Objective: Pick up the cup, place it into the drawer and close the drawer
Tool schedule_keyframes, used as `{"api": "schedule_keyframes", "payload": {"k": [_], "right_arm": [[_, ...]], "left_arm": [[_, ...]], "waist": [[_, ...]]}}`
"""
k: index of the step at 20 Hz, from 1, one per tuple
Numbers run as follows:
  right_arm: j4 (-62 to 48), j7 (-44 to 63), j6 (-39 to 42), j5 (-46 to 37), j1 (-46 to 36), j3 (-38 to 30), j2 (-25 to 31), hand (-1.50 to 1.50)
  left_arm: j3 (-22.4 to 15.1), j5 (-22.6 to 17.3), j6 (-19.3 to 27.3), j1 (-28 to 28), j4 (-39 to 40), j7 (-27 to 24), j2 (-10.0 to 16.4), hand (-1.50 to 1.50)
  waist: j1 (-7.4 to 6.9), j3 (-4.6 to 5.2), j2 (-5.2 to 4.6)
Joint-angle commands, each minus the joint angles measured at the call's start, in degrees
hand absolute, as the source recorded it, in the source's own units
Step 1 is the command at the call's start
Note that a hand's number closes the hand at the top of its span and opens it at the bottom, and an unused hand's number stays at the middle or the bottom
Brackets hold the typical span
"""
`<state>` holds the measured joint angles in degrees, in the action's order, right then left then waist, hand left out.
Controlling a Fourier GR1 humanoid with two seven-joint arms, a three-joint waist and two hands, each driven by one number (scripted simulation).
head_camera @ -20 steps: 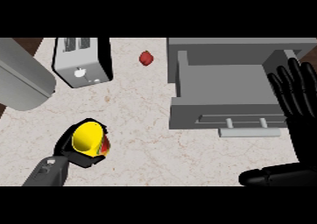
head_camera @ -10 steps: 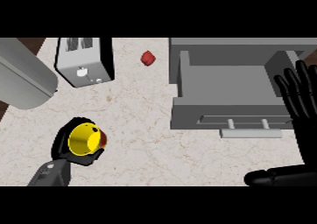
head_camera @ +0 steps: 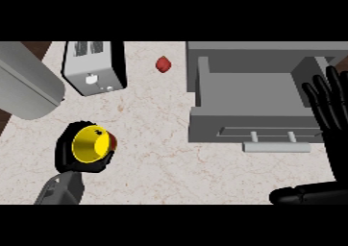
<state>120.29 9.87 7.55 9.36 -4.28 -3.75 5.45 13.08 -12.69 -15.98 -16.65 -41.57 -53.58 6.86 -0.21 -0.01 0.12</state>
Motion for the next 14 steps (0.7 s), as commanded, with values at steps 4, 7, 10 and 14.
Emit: {"api": "schedule_keyframes", "payload": {"k": [4, 7, 10, 14], "right_arm": [[-1.77, 0.17, 0.63, 1.18, -1.46, -1.13, 0.64, -1.50], [0.40, 3.84, -0.96, 1.19, -2.07, -0.15, 0.08, -1.50], [0.10, 0.45, 0.49, -0.25, 1.76, 0.80, -0.47, -1.50], [1.87, 0.37, 0.28, -0.71, 2.24, 1.23, -0.78, -1.50]], "left_arm": [[-4.37, -1.42, 0.06, 1.05, -16.68, 10.32, -0.94, 1.50], [-8.27, -0.88, 4.04, 0.91, -26.63, 16.98, -4.80, 1.50], [-9.18, -3.78, 3.24, 0.99, -34.40, 24.65, -4.34, 1.50], [-12.62, -3.98, 11.82, -3.66, -37.16, 29.63, -6.74, 1.50]], "waist": [[-0.06, -0.04, 0.03], [-0.33, -0.07, 0.21], [-0.31, -0.07, 0.19], [0.42, -0.02, 0.02]]}}
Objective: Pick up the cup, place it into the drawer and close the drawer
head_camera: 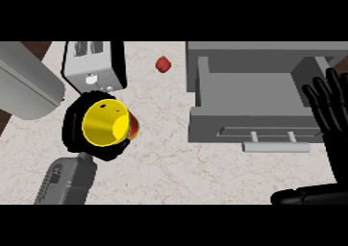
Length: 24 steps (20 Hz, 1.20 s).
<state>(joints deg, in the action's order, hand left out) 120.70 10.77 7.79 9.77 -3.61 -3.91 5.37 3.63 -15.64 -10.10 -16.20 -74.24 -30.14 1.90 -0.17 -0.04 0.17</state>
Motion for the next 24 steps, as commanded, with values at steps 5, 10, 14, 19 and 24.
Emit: {"api": "schedule_keyframes", "payload": {"k": [5, 10, 14, 19, 24], "right_arm": [[-2.50, -2.62, 0.62, -1.12, -0.41, -0.44, 0.20, -1.50], [-2.66, -5.10, 1.79, -1.51, 1.94, 0.61, -0.48, -1.50], [-1.77, -4.12, 0.91, -2.51, 1.19, 0.75, -0.56, -1.50], [-0.34, -0.63, 0.18, -0.06, -0.72, -0.92, 0.11, -1.50], [-5.86, -2.63, 2.74, 4.38, -3.18, -6.17, 2.76, -1.50]], "left_arm": [[-10.25, -0.67, 15.46, -5.07, -15.03, 14.00, -1.85, 1.50], [-3.34, 1.85, 16.05, -21.41, -5.92, 20.25, -1.42, 1.50], [-4.94, 4.49, 17.66, -21.22, -8.69, 21.82, -1.06, 1.50], [-6.24, 3.60, 23.29, -34.12, 4.26, 21.56, -1.89, 1.50], [-5.79, 2.81, 22.46, -39.27, 12.37, 19.70, -1.90, 1.50]], "waist": [[0.12, 0.00, 0.00], [0.74, 0.01, -0.21], [0.34, 0.02, -0.11], [1.03, 0.03, -0.25], [0.89, 0.01, -0.35]]}}
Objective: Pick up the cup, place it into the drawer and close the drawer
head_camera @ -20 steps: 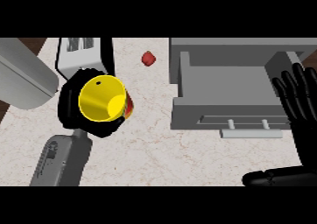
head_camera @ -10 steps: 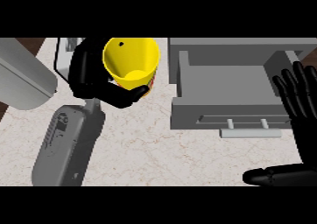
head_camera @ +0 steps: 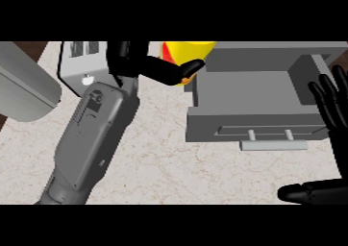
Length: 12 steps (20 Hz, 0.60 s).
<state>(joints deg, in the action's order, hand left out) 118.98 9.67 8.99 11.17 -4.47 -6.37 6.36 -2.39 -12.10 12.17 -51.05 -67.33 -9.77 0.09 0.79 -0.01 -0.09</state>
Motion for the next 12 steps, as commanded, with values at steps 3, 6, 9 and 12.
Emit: {"api": "schedule_keyframes", "payload": {"k": [3, 6, 9, 12], "right_arm": [[2.70, 4.14, -0.36, 2.09, -1.21, -1.69, 1.63, -1.50], [2.97, 1.96, 1.89, 2.33, 1.42, -2.18, 2.39, -1.50], [0.76, -1.29, 0.73, -0.90, 2.47, 0.73, -0.63, -1.50], [-2.97, -3.01, 1.04, -0.94, -0.29, 0.07, -0.29, -1.50]], "left_arm": [[-3.49, 0.74, 4.28, -7.11, 6.85, 3.41, -0.09, 1.50], [-0.29, -0.64, 2.91, -10.62, 12.47, 1.41, -0.09, 1.50], [-6.72, -5.14, 8.42, -11.56, 15.88, -1.47, -0.09, 1.50], [-11.08, -8.39, 10.38, -12.48, 19.15, -3.79, -0.09, 1.50]], "waist": [[0.11, 0.00, 0.08], [0.16, 0.00, 0.03], [0.40, -0.01, 0.00], [0.53, -0.02, -0.08]]}}
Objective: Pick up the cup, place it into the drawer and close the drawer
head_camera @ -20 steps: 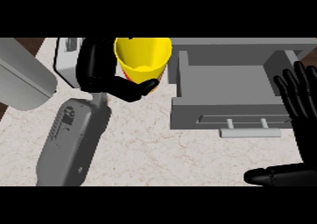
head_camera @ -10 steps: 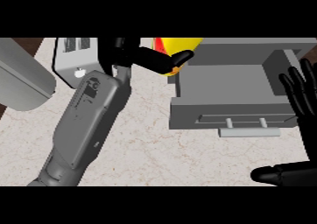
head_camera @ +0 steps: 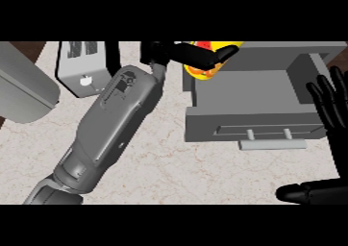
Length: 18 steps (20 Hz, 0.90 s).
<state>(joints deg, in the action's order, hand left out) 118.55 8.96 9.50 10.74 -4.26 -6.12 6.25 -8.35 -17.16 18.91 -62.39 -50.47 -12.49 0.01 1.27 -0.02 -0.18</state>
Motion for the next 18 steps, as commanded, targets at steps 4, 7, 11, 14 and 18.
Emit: {"api": "schedule_keyframes", "payload": {"k": [4, 7, 11, 14, 18], "right_arm": [[-1.98, -3.25, 0.14, -0.99, 0.08, 0.82, -1.39, -1.50], [-4.04, 1.32, -1.05, 0.19, -6.55, -0.27, 0.24, -1.50], [-5.50, -4.21, 2.04, -1.15, -2.48, 0.54, 0.42, -1.50], [-3.70, -2.80, 2.04, 0.66, -1.94, -0.01, 0.40, -1.50], [-6.54, -1.99, 1.28, 0.22, -6.72, 0.42, 0.40, -1.50]], "left_arm": [[-6.57, -6.70, 5.33, -6.99, 8.95, -1.54, -0.01, 1.50], [-6.97, -9.80, 4.05, -9.82, 16.77, -4.53, -0.01, 1.50], [-12.64, -13.19, 5.49, -9.62, 20.80, -7.71, -0.01, 1.50], [-13.51, -13.54, 4.76, -12.48, 25.01, -7.39, -0.01, 1.50], [-15.71, -14.49, 4.82, -14.01, 28.29, -8.73, -0.01, 1.50]], "waist": [[0.58, -0.02, -0.07], [1.37, -0.02, -0.48], [2.68, -0.06, -0.70], [3.51, -0.08, -0.92], [3.85, -0.08, -1.40]]}}
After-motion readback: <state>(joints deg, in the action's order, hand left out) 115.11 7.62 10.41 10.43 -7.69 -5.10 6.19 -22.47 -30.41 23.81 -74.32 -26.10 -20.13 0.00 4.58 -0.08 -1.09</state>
